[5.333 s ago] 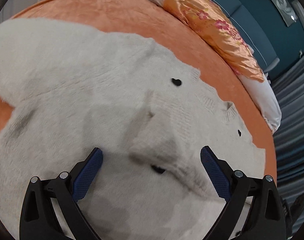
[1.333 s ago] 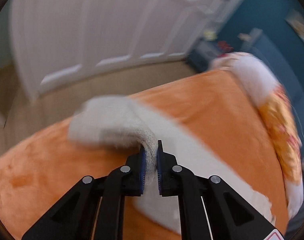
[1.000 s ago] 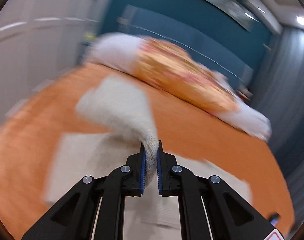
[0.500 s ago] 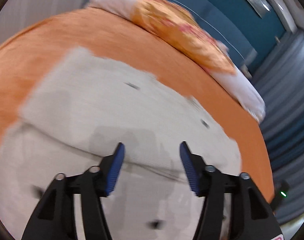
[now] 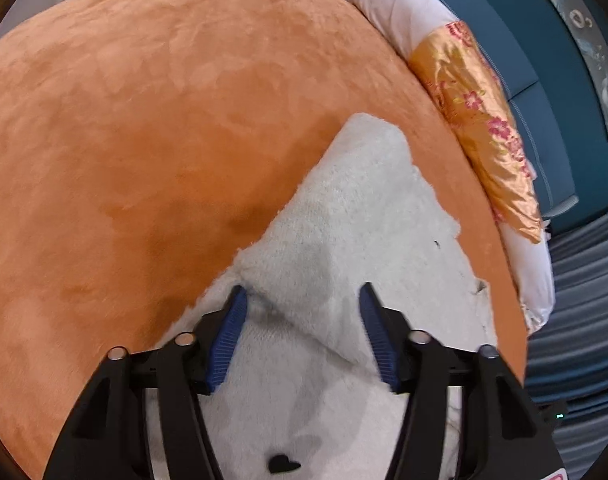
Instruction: Fold small clothes
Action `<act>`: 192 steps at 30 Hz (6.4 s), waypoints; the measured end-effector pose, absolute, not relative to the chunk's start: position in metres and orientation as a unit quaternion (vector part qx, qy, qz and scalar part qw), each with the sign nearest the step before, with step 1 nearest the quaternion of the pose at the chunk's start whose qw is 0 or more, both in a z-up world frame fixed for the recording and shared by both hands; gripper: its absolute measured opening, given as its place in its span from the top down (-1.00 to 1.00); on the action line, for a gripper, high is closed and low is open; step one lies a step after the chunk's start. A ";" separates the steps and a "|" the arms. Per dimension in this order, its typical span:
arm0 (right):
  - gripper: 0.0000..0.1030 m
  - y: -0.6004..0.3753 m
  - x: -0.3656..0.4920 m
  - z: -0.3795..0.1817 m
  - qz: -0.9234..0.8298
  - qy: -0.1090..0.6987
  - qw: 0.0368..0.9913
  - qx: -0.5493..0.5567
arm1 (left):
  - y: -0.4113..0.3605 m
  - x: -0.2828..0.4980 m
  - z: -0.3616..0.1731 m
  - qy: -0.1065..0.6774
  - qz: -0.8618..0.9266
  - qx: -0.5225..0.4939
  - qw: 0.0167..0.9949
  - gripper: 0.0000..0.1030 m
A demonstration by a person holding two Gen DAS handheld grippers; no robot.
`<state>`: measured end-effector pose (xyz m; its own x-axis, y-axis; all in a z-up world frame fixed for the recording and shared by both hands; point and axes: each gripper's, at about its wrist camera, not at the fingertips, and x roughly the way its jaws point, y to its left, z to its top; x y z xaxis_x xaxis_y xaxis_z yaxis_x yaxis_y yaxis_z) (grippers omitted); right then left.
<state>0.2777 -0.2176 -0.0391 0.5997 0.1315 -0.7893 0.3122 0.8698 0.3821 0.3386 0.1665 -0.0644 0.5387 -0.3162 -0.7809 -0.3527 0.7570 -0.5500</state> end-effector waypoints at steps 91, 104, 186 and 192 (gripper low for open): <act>0.68 -0.251 0.252 -0.040 -0.074 0.457 0.857 0.227 | 0.147 0.340 -0.072 0.465 0.035 -0.132 0.874 0.71; -0.49 -0.265 -0.025 -0.007 -0.105 0.444 0.851 0.262 | 0.195 0.134 -0.035 0.486 -0.016 -0.168 0.858 -0.38; 0.89 -0.190 -0.254 0.010 0.003 0.599 0.768 0.227 | 0.211 -0.136 0.006 0.637 -0.133 -0.191 0.735 0.95; 0.89 -0.217 -0.222 0.046 -0.011 0.536 0.812 0.230 | 0.214 -0.089 0.055 0.561 -0.125 -0.192 0.795 0.96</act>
